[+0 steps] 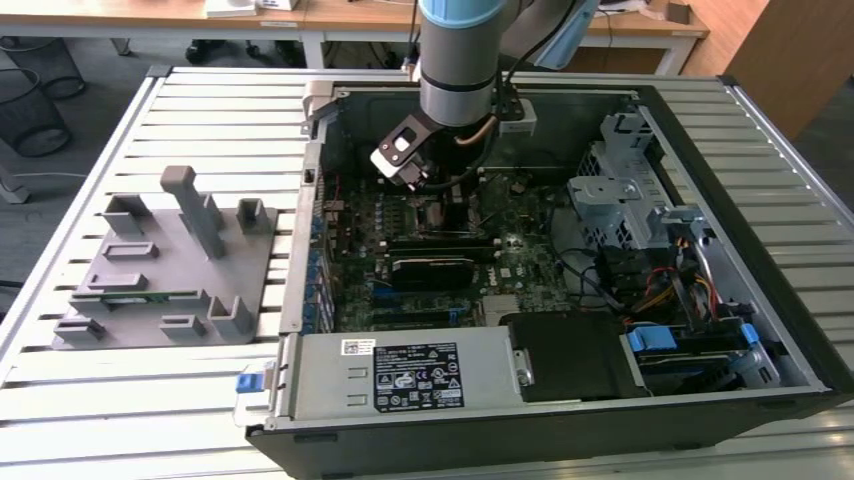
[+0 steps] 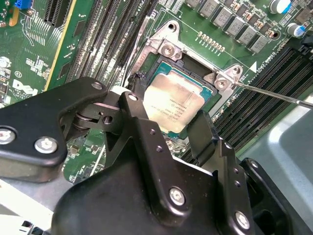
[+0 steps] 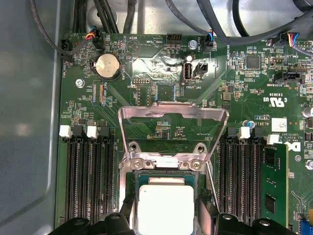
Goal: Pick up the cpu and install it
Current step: 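Place the cpu into insertion slot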
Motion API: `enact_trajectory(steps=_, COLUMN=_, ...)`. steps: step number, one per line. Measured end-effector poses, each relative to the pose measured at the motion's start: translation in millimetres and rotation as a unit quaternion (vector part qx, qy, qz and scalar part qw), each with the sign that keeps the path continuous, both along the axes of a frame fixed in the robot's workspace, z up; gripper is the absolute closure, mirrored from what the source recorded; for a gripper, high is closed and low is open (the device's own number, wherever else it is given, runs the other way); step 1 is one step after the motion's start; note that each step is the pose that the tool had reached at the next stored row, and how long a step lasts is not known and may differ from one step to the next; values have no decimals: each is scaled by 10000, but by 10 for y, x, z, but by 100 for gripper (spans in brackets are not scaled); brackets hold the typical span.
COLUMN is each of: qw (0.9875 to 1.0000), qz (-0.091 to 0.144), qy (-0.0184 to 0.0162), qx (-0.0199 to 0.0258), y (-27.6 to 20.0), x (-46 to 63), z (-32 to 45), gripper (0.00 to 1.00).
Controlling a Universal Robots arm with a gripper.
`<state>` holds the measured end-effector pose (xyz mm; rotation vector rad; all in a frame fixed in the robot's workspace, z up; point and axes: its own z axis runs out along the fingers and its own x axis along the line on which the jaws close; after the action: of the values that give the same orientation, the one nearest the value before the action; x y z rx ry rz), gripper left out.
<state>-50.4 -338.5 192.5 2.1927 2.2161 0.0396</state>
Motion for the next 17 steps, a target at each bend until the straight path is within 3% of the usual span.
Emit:
enact_trajectory(steps=4, qw=10000, qz=0, qy=0, qx=1, y=0, x=0, z=27, gripper=38)
enact_trajectory(steps=10, qw=10000, qz=0, qy=0, qx=0, y=0, x=0, z=129, gripper=38)
enact_trajectory(steps=12, qw=10000, qz=0, qy=0, qx=0, y=0, x=0, z=156, gripper=46)
enact_trajectory(steps=14, qw=10000, qz=0, qy=0, qx=0, y=0, x=0, z=179, gripper=46)
enact_trajectory(steps=17, qw=10000, qz=0, qy=0, qx=0, y=0, x=0, z=191, gripper=64)
